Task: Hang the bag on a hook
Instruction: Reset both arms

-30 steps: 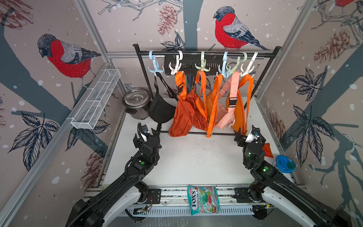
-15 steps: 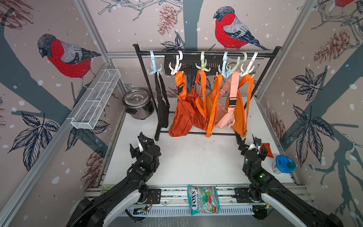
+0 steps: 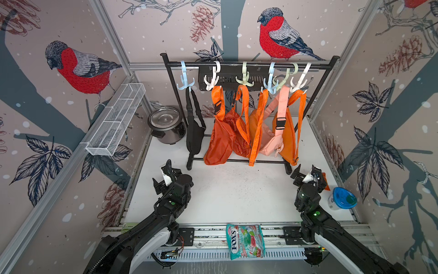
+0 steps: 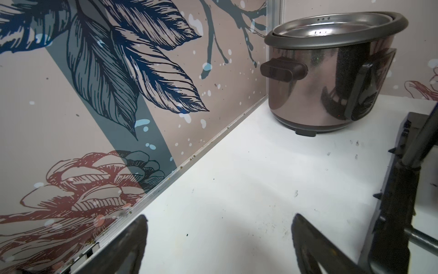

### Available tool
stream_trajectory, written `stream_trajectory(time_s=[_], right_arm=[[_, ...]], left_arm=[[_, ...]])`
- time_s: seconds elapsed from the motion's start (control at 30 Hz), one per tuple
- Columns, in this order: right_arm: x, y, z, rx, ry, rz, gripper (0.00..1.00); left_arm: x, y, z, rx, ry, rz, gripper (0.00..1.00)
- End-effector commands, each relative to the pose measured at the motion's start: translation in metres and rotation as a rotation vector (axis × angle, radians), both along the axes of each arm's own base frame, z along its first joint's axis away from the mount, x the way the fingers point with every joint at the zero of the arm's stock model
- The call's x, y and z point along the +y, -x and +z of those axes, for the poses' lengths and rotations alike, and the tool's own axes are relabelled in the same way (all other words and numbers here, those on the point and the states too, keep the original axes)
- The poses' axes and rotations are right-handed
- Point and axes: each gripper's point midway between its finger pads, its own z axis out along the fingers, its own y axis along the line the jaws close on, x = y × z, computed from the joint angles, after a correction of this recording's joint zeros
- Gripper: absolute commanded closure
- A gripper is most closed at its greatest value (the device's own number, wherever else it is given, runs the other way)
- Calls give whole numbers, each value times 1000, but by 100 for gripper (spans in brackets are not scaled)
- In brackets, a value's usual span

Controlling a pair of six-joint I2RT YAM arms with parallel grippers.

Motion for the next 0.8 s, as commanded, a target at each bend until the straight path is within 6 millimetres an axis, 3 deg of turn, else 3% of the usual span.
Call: stream_trajectory(time_s=[0.0,0.13,0.53,0.77], right_arm=[[-3,-2,-4,-46,-23,25,1],[-11,-10,-9,-5,-45,0,1],[-21,-17,2,-131,-76,-13,0],[-21,-39,6,-140,-69,-13,0]], left_arm=[[4,-3,8,-106,66,7,7],[8,-3,11,-157,84,3,7],[22,-5,13,-249,130,15,8],[27,-10,12,-278,151,12,8]])
